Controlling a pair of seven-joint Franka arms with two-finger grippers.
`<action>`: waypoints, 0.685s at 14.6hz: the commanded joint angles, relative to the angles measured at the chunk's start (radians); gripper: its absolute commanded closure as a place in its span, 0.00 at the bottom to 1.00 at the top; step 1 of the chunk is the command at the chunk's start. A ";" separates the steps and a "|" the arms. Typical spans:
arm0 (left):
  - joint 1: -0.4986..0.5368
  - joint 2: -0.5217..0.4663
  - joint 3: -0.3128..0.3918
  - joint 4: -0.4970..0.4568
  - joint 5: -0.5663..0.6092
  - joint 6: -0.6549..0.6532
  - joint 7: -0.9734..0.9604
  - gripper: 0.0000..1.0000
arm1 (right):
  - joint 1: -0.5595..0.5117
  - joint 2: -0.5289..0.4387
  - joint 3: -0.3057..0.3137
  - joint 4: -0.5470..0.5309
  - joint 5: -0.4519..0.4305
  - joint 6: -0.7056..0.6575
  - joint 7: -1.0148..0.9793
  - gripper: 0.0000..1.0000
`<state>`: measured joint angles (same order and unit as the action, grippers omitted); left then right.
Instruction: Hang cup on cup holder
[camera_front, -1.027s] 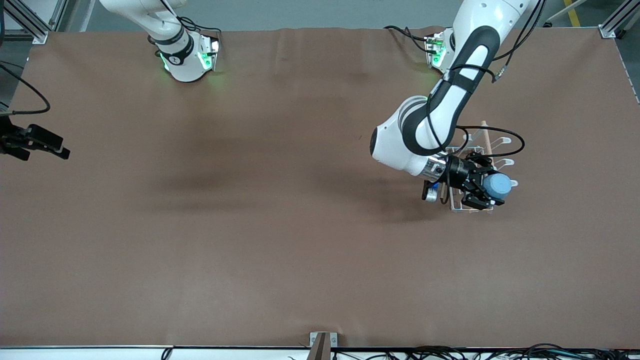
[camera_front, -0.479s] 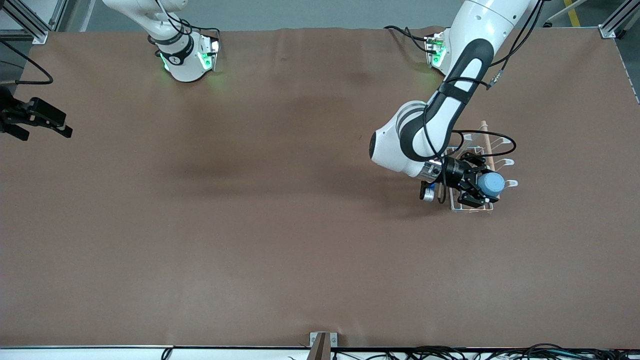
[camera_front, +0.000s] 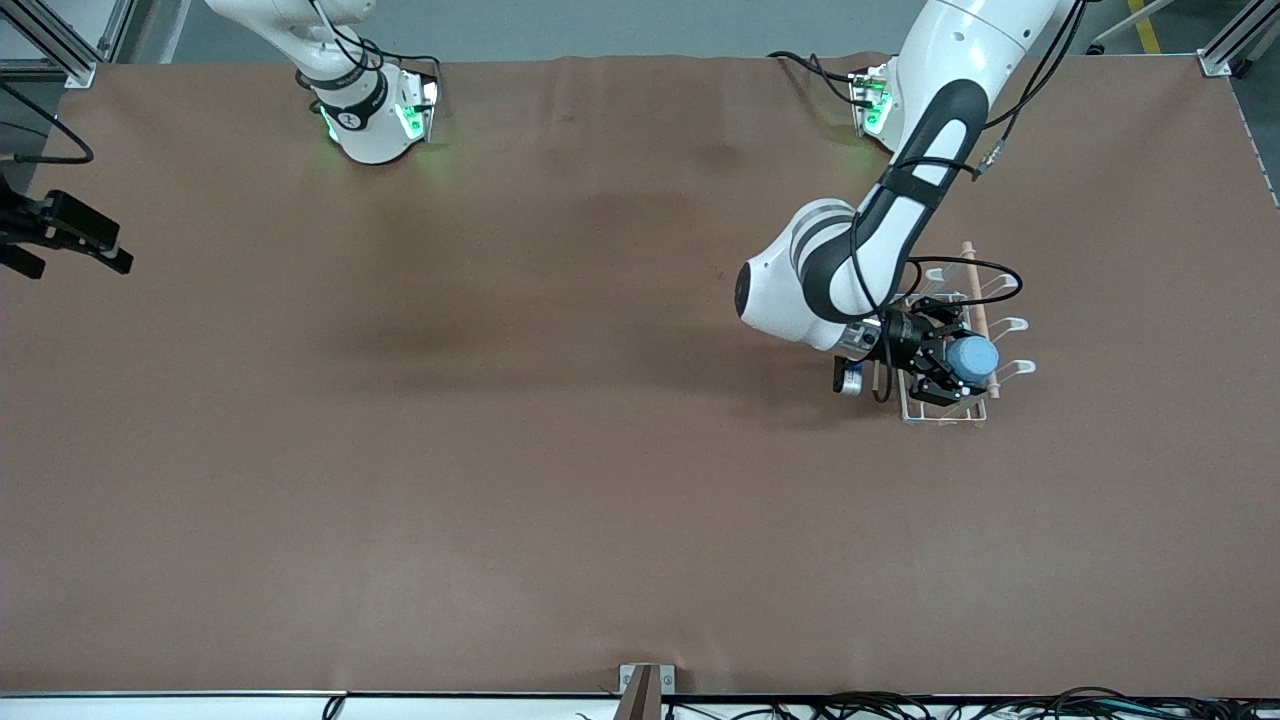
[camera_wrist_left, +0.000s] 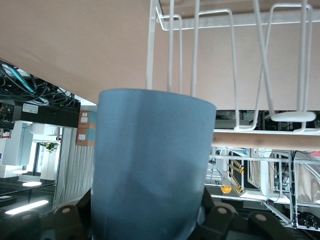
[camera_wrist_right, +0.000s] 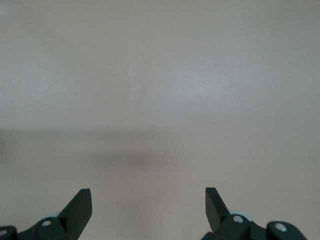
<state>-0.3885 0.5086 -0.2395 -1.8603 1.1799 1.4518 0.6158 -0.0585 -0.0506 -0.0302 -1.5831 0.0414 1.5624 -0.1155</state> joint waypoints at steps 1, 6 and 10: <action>-0.001 -0.009 -0.004 -0.031 -0.008 -0.007 -0.040 0.84 | 0.000 0.000 0.018 0.032 -0.049 -0.044 0.058 0.00; -0.004 0.004 -0.006 -0.036 -0.009 -0.017 -0.160 0.00 | 0.066 0.000 -0.060 0.020 -0.028 -0.039 0.056 0.00; -0.015 0.007 -0.006 -0.034 -0.011 -0.033 -0.228 0.00 | 0.066 0.002 -0.060 0.020 -0.026 -0.035 0.056 0.00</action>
<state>-0.3978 0.5203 -0.2429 -1.8938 1.1784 1.4362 0.4121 -0.0085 -0.0457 -0.0792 -1.5611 0.0166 1.5248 -0.0715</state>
